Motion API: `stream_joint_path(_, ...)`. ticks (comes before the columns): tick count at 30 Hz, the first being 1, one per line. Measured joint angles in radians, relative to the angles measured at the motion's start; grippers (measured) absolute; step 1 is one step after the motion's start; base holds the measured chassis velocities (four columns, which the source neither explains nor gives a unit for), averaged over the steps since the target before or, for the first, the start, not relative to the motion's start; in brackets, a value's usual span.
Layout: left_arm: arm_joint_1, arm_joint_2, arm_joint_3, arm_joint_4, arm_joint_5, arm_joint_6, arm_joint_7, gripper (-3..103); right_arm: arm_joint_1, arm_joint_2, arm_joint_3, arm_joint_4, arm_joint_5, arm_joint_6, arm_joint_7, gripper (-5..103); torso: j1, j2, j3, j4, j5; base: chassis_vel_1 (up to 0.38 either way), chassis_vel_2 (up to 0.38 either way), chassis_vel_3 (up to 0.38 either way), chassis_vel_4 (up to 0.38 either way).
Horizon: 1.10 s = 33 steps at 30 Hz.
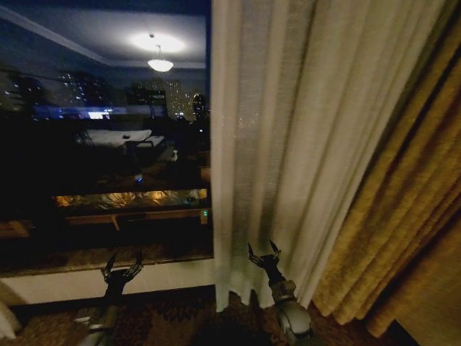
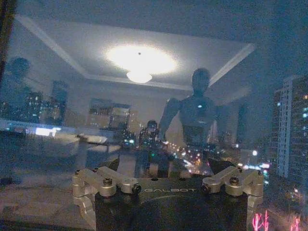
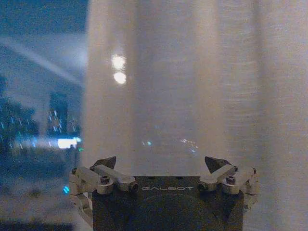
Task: Open the curtains by pulling them apart, changing their state from closed to fully open.
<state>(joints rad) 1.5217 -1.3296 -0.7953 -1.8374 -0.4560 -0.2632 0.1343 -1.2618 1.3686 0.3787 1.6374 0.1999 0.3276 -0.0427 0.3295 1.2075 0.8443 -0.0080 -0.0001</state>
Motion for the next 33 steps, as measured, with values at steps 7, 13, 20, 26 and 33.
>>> stream_joint_path(7, 0.0, 0.0, 0.0, 0.0, 0.0, 0.0, 0.0, 100, 0.013, 0.007, -0.008, -0.003, 0.056, 0.028, -0.006, 100, 0.0, 0.0, 0.0, 0.0, -0.0003, 0.307, 0.303, -0.3, -0.298)
stream_joint_path(13, 0.0, 0.0, -0.001, 0.0, 0.0, 0.0, 0.0, 100, 0.031, 0.006, -0.008, -0.025, 0.091, 0.075, -0.007, 100, 0.0, 0.0, 0.0, 0.0005, -0.0001, 0.103, 0.059, -0.085, -0.09)
stream_joint_path(20, 0.0, 0.0, 0.001, 0.0, 0.0, 0.0, 0.001, 100, 0.021, 0.019, 0.003, -0.031, 0.1, 0.1, -0.119, 100, 0.0, 0.0, 0.0, -0.0002, 0.0004, -0.054, -0.036, 0.052, 0.024)
stream_joint_path(26, 0.0, 0.0, 0.0, 0.0, 0.0, 0.0, 0.0, 100, 0.015, 0.025, -0.013, -0.022, 0.085, 0.091, -0.125, 100, 0.0, 0.0, 0.0, 0.0, -0.0002, -0.026, 0.037, 0.027, -0.025)
stream_joint_path(33, 0.0, 0.0, 0.0, 0.0, 0.0, 0.0, 0.0, 100, 0.012, 0.022, -0.013, -0.009, 0.054, 0.054, -0.107, 100, 0.0, 0.0, 0.0, 0.0, 0.0002, -0.025, 0.054, 0.032, -0.05)
